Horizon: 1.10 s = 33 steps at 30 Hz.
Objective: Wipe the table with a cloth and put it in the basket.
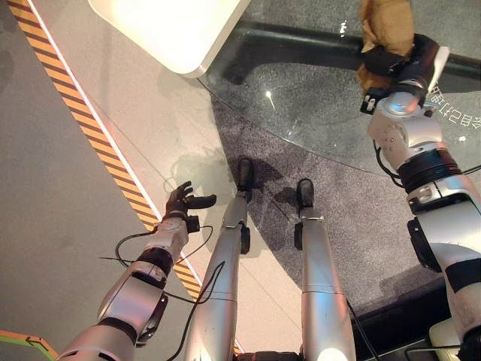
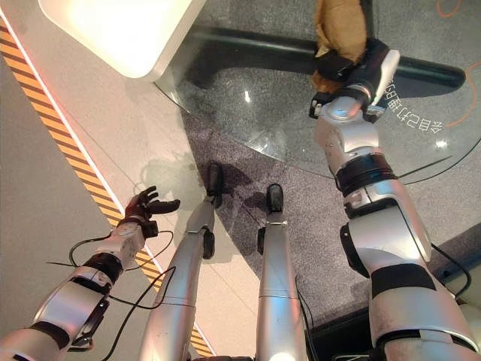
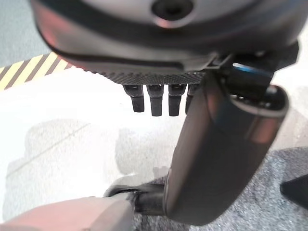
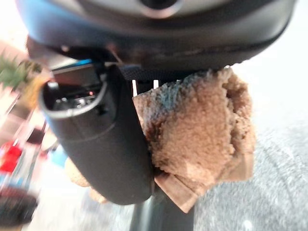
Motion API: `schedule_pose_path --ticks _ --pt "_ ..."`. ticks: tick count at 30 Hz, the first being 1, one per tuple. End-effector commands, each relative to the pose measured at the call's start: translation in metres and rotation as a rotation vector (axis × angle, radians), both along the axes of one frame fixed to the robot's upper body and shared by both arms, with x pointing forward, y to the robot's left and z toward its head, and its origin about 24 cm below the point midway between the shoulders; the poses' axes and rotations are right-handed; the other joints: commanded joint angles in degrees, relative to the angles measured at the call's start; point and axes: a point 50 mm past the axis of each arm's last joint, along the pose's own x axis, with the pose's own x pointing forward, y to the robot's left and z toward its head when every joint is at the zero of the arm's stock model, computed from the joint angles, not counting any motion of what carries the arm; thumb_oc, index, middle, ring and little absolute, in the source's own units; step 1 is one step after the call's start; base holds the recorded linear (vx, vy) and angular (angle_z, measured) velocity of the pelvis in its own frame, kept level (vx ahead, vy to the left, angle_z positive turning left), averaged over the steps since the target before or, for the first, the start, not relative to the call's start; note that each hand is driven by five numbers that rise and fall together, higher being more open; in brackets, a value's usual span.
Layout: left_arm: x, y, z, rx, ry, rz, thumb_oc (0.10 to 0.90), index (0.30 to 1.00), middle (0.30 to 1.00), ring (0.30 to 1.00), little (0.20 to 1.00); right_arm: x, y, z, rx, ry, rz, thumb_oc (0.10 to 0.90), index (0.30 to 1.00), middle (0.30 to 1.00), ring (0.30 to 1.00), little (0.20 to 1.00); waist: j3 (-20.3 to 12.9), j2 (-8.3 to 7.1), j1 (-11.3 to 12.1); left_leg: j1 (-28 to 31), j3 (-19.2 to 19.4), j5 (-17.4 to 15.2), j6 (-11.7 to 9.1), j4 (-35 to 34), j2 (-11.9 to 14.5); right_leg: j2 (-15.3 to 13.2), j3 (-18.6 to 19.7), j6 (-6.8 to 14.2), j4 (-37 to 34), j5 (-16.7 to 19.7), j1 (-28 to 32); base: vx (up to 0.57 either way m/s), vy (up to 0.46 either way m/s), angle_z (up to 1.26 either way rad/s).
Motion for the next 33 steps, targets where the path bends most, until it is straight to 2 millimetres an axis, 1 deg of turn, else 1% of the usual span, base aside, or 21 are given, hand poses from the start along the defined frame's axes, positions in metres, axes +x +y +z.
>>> schedule_pose_path --ticks 1,7,12,18,23,29,33 --pt "-0.021 0.015 -0.029 -0.003 0.097 0.081 0.8 0.9 0.9 0.9 0.9 -0.037 -0.102 -0.041 0.022 0.153 -0.363 0.1 0.3 0.3 0.3 0.2 -0.5 2.59 -0.2 4.4 2.4 -4.4 4.4 -2.5 1.2 4.3 -4.3 -0.2 -9.7 7.4 -1.3 0.0 0.006 -0.09" --pt "-0.022 0.019 -0.029 -0.012 0.096 0.091 0.8 0.9 0.9 0.9 0.9 -0.043 -0.114 -0.05 0.044 0.153 -0.364 0.1 0.3 0.3 0.3 0.2 -0.5 2.68 -0.7 5.2 3.0 -4.5 4.4 -3.1 1.3 4.1 -4.4 -0.1 -10.5 7.4 -0.6 0.01 0.011 -0.04" --pt "-0.023 0.022 -0.029 -0.02 0.097 0.096 0.8 0.9 0.9 0.9 0.9 -0.044 -0.116 -0.052 0.062 0.141 -0.372 0.1 0.3 0.3 0.3 0.2 -0.5 2.91 -0.7 5.6 3.3 -4.6 4.4 -3.4 1.4 3.9 -4.6 -0.1 -10.7 7.2 -0.2 0.0 0.006 -0.03" --pt "-0.024 0.023 -0.031 -0.026 0.104 0.096 0.8 0.9 0.9 0.9 0.9 -0.047 -0.117 -0.054 0.118 0.124 -0.434 0.1 0.3 0.3 0.3 0.2 -0.5 3.15 -0.7 6.3 3.5 -4.5 4.4 -3.8 1.5 3.7 -4.9 -0.2 -10.8 6.9 0.4 0.0 0.001 -0.01" --pt "-0.024 0.023 -0.031 -0.037 0.107 0.09 0.8 0.9 0.9 0.9 0.9 -0.049 -0.117 -0.045 0.158 0.069 -0.494 0.1 0.3 0.3 0.3 0.2 -0.5 3.57 -0.7 6.8 3.9 -4.5 4.3 -4.0 1.7 3.6 -5.0 -0.4 -10.8 6.6 0.8 0.0 0.0 0.0" --pt "-0.023 0.022 -0.03 -0.046 0.108 0.089 0.8 0.9 0.9 0.9 0.9 -0.047 -0.11 -0.032 0.181 0.019 -0.515 0.1 0.3 0.3 0.3 0.2 -0.5 3.73 -0.7 7.1 3.9 -4.5 4.3 -4.1 1.7 3.7 -5.1 -0.6 -10.8 6.3 1.2 0.0 0.0 0.0" --pt "-0.023 0.02 -0.031 -0.047 0.117 0.088 0.8 0.9 0.9 0.9 0.9 -0.043 -0.102 -0.022 0.122 0.006 -0.473 0.1 0.3 0.3 0.3 0.2 -0.5 3.73 -0.7 7.5 3.8 -4.4 4.3 -4.1 1.6 3.7 -5.1 -0.7 -10.9 6.4 1.5 0.0 0.0 0.0"
